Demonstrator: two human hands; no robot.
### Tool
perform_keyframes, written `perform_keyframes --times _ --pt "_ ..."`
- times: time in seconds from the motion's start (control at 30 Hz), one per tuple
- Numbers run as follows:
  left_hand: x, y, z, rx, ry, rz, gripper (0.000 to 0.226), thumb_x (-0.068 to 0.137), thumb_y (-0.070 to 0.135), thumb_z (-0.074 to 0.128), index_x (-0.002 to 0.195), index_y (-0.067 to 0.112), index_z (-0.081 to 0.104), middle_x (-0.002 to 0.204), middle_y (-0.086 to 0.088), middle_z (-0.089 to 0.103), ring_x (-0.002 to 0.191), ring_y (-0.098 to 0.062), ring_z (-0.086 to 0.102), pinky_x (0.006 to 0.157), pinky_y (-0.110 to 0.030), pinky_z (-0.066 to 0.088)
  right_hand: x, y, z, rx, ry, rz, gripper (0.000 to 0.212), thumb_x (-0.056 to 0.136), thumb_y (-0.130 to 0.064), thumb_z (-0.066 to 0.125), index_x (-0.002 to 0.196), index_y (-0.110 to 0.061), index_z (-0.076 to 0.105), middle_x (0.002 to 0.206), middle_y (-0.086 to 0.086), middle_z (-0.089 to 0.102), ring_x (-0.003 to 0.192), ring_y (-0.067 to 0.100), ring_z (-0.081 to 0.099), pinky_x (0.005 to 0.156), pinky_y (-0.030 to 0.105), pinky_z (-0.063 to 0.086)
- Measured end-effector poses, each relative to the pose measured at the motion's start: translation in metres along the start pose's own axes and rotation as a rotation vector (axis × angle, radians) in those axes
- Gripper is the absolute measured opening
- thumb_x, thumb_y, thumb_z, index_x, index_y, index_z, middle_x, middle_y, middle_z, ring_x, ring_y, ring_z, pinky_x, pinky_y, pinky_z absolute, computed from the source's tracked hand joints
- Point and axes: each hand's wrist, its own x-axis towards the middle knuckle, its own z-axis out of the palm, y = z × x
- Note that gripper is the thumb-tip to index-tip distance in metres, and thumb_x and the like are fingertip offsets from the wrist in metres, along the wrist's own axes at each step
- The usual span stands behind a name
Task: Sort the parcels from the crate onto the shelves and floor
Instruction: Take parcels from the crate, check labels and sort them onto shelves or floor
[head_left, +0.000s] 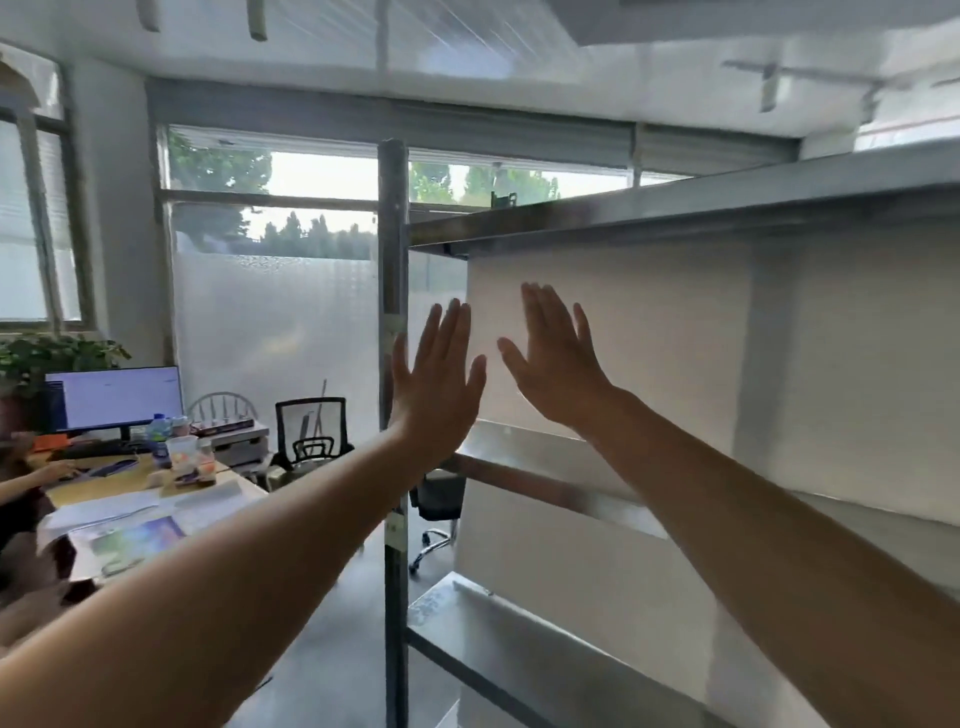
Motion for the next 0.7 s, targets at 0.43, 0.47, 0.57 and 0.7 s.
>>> perform_keyframes --times 0.43,0.47,0.57,0.7 --pt "0.000 0.170 0.014 -0.365 -0.029 0.180 0.067 0.098 0.051 0.006 0.158 0.022 0.002 0.164 0.006 -0.008 0.150 -0.012 -0.013 0.121 -0.049 -0.009 -0.090 0.110 -0.106 -0.319 0.025 0.255 0.069 0.102 -0.052 0.023 0.157 -0.017 0.000 0.165 0.002 -0.005 0.152 0.019 -0.007 0.122 0.044 -0.007" --pt "-0.002 0.185 0.011 -0.390 -0.038 0.184 0.066 0.098 0.051 0.006 0.157 0.022 0.000 0.164 0.006 -0.009 0.150 -0.012 -0.014 0.121 -0.049 -0.010 -0.100 0.119 -0.117 -0.335 0.023 0.268 0.069 0.102 -0.052 0.023 0.157 -0.016 0.000 0.165 0.002 -0.005 0.152 0.019 -0.007 0.122 0.044 -0.007" --pt "-0.008 0.236 -0.004 -0.458 -0.045 0.215 0.063 0.101 0.048 0.007 0.157 0.021 -0.001 0.164 0.005 -0.009 0.150 -0.012 -0.014 0.121 -0.048 -0.010 -0.130 0.149 -0.156 -0.379 0.003 0.310 0.070 0.103 -0.052 0.021 0.157 -0.016 -0.005 0.165 0.003 -0.010 0.151 0.020 -0.011 0.122 0.044 -0.008" --pt "-0.014 0.311 -0.027 -0.551 -0.044 0.246 0.060 0.104 0.046 0.012 0.157 0.021 -0.001 0.165 0.005 -0.007 0.150 -0.011 -0.013 0.120 -0.045 -0.014 -0.163 0.193 -0.216 -0.413 0.025 0.377 0.070 0.103 -0.050 0.023 0.157 -0.014 -0.006 0.165 0.004 -0.010 0.151 0.019 -0.011 0.122 0.044 -0.007"
